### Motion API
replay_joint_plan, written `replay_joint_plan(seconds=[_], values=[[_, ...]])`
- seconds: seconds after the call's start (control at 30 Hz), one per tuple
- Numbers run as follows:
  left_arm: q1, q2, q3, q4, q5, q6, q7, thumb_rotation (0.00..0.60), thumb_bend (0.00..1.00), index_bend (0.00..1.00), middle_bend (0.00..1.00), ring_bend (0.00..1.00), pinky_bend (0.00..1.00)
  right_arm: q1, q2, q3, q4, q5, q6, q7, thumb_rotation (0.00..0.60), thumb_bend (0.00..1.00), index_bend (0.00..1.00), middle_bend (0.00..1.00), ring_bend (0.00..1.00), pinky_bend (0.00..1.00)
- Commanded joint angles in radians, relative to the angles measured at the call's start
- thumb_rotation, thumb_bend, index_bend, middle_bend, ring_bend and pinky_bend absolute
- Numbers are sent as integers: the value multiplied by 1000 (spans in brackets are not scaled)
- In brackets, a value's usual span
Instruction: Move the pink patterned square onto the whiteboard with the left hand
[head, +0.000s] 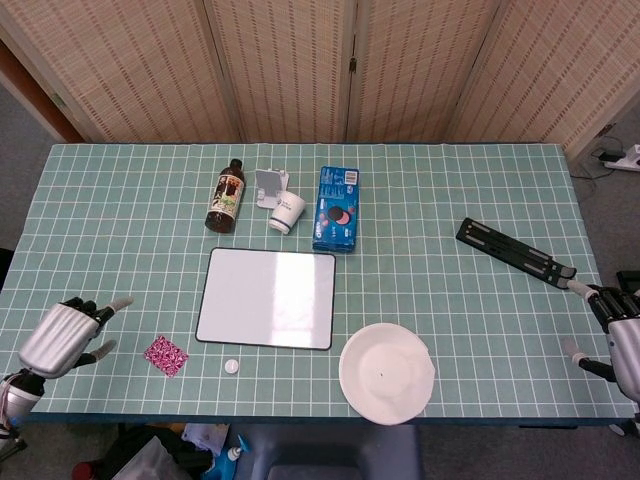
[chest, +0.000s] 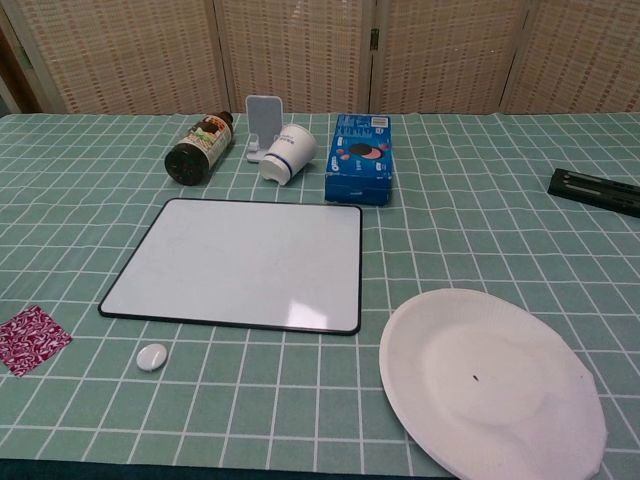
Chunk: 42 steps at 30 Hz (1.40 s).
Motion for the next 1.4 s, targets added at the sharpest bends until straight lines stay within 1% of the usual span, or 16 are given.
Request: replay_joint_plan(seconds=[0.03,0.1,0.2,0.3,0.43,0.57,0.73,0.87,0.97,1.4], values=[[-44,8,30,28,44,-49,-30,600,188,237,880,810,826,1,0,0,-2,2,-2,-3,600,188,204,263,229,269],[-69,9,47,46,70,-75,-49,600,187,220,940,883,894,1,1,0,-5,3,-2,-5,600,188,204,263,229,269],[-103,8,72,75,96,-125,-67,600,187,168,971,935,923,2,3,0,-6,5,-3,-9,600,188,205,263,229,269],[-129,4,93,89,116,-161,-76,600,187,118,978,949,934,3,2,0,-8,7,-5,-10,600,188,204,263,229,269],[-149,-17,116,107,128,-194,-81,600,187,113,980,955,936,4,1,-1,-10,5,-5,-13,600,188,204,263,229,269],[-165,-36,131,114,128,-226,-69,600,186,128,986,960,936,4,0,-2,-11,8,-5,-16,600,188,204,264,229,268],[-183,-56,140,117,124,-257,-50,600,185,199,988,962,936,4,-1,-3,-14,9,-5,-19,600,188,204,263,229,269],[-197,-71,152,120,123,-279,-44,600,189,220,988,962,936,1,-1,-4,-17,8,0,-22,600,188,204,263,229,268],[-205,-83,160,128,121,-286,-52,600,211,253,988,962,936,-2,-1,-5,-18,8,3,-24,600,188,204,264,229,268],[-239,-128,168,136,84,-342,-30,600,213,269,992,965,936,-14,5,-9,-24,10,18,-27,600,188,204,264,229,269]])
